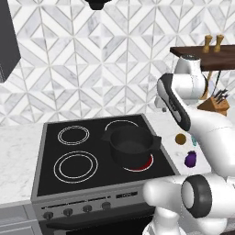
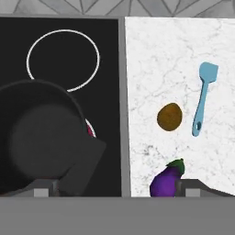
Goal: Put the eggplant and avocado in the pot. Retrieve the spatula and lightly stir the vegetables in the pot.
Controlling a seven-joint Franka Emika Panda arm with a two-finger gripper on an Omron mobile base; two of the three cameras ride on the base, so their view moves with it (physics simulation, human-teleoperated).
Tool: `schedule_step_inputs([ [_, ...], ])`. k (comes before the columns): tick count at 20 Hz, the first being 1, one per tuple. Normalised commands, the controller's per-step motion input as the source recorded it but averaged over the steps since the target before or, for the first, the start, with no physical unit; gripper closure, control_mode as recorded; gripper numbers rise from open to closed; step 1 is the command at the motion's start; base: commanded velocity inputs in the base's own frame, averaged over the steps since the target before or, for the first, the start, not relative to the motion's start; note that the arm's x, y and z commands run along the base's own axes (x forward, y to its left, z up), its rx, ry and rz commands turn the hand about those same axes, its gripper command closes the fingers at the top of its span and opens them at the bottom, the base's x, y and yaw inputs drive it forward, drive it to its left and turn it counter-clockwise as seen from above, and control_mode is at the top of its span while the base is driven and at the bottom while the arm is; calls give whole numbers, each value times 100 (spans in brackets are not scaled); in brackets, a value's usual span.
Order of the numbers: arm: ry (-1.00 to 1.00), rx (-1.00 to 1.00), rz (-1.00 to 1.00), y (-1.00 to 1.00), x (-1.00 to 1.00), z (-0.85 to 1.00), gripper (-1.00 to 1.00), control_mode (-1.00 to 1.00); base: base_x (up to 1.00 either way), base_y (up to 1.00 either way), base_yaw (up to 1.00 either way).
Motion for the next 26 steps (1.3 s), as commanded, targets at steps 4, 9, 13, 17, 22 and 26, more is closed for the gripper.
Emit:
schedule_step_inputs([
  [4, 8, -3, -14, -87, 22, -58, -100, -100, 0, 0, 0],
  [9, 8, 1, -5, -62, 26, -61, -100, -100, 0, 0, 0],
  [13, 0, 0, -1, -53, 31, -66, -100, -100, 0, 0, 0],
  [17, 0, 0, -1, -44, 24, -87, -100, -100, 0, 0, 0],
  [22, 0, 4, 0, -10, 31, -78, -100, -100, 0, 0, 0],
  [26, 0, 0, 0, 0, 30, -44, -100, -100, 0, 0, 0],
])
